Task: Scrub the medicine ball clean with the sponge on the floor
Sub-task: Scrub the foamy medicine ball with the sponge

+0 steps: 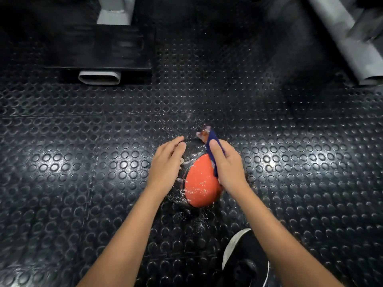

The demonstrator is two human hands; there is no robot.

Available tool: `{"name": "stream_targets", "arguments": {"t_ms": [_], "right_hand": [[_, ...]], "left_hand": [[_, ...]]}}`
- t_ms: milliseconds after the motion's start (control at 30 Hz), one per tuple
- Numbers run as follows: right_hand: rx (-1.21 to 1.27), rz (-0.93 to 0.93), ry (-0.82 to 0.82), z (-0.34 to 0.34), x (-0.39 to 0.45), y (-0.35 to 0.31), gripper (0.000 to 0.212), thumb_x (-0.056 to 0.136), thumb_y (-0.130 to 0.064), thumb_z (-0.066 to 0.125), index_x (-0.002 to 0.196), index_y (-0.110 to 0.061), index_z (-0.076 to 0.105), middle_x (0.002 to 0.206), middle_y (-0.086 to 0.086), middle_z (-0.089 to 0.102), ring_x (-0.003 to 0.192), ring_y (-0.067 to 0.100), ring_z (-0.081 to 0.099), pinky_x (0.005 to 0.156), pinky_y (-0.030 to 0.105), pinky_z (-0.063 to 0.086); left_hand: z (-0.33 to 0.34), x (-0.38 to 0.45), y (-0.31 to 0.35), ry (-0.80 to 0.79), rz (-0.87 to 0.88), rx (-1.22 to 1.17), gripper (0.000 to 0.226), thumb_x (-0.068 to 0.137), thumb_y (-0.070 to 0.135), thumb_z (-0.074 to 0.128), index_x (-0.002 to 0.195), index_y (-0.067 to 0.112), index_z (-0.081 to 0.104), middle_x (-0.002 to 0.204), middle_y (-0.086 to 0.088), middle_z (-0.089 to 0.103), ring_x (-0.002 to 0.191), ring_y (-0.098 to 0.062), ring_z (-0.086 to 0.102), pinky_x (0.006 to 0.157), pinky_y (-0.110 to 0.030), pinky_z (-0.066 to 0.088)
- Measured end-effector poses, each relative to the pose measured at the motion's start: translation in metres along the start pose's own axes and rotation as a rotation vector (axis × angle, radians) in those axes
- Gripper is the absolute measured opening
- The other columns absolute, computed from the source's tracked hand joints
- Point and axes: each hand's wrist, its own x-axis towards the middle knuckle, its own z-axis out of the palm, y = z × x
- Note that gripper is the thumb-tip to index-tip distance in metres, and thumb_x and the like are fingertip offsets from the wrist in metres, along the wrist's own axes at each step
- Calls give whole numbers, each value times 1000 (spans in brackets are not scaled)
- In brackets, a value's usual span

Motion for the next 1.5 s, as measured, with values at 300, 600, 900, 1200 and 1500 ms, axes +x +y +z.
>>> {"name": "stream_targets", "arguments": {"t_ms": [300, 600, 900, 1200, 1500], "right_hand": [[123, 340, 30, -10, 15, 1, 33, 107, -45, 50, 107, -28, 78, 89, 9, 73, 84, 19, 67, 87, 33, 53], [273, 450, 61, -10, 13, 21, 37, 109, -40, 47, 121, -17, 73, 113, 7, 77, 108, 27, 72, 99, 42, 55], [192, 258, 88, -11, 6, 6, 38, 110, -39, 45, 113, -22, 79, 113, 2, 79, 107, 14, 71, 96, 31, 52], [320, 544, 6, -15, 12, 28, 39, 111, -41, 41, 120, -19, 72, 113, 7, 76, 111, 27, 70, 109, 47, 49], [392, 371, 98, -20, 8, 19, 54, 102, -52, 47, 136, -16, 67, 134, 0, 72, 128, 19, 65, 116, 45, 45]], "left_hand": [[2, 4, 4, 19, 18, 102, 44, 110, 53, 39, 151, 45, 51, 155, 11, 44, 127, -1, 37, 105, -30, 27], [7, 0, 4, 35, 51, 107, 42, 109, 54, 40, 149, 46, 52, 139, 21, 42, 124, 2, 38, 102, -29, 27], [3, 2, 2, 20, 59, 124, 43, 108, 56, 41, 149, 47, 53, 140, 24, 43, 122, 3, 41, 101, -29, 28], [4, 3, 4, 7, 83, 159, 44, 107, 58, 42, 149, 48, 52, 140, 25, 44, 118, 7, 43, 102, -29, 30], [10, -14, 1, 263, -92, 74, 68, 93, 74, 55, 147, 33, 54, 155, 1, 43, 135, -18, 45, 112, -43, 37]]}}
